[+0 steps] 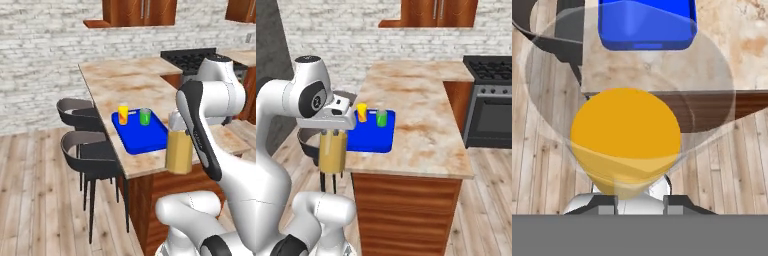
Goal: There is a tray on the dining counter. Grab the cup, mug, and pitcher and place them on the tray. The pitcher may be placed next to the tray if it cannot fit the tray.
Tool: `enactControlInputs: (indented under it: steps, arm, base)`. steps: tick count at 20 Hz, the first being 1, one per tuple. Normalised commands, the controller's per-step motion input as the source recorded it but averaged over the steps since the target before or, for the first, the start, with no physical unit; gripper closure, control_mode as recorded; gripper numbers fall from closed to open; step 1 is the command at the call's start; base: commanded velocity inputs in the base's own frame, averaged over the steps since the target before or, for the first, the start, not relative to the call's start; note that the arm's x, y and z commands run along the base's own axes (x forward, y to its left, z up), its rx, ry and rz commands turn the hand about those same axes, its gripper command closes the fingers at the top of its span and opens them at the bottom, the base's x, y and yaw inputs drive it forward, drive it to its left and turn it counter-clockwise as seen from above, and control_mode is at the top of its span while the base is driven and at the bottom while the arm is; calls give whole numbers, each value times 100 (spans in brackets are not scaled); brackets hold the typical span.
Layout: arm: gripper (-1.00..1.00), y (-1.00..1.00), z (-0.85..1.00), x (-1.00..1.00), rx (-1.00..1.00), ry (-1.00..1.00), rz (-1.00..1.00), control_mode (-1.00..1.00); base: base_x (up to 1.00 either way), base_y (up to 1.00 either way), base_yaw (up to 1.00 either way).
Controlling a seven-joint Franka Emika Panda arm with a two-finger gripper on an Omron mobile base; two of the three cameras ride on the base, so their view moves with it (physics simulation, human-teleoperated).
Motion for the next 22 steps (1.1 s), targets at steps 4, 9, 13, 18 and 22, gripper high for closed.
enactControlInputs:
  steps: [4,9,13,18,22]
  arm:
    - [100,0,0,0,0,0,0,100]
    - [100,0,0,0,0,0,0,100]
    - [100,0,0,0,0,0,0,100]
    - [100,0,0,0,0,0,0,100]
    - [100,0,0,0,0,0,0,100]
  base:
    - [65,0,8]
    - [51,0,5]
    - [41,0,1]
    - [45,0,0]
    - [48,0,0]
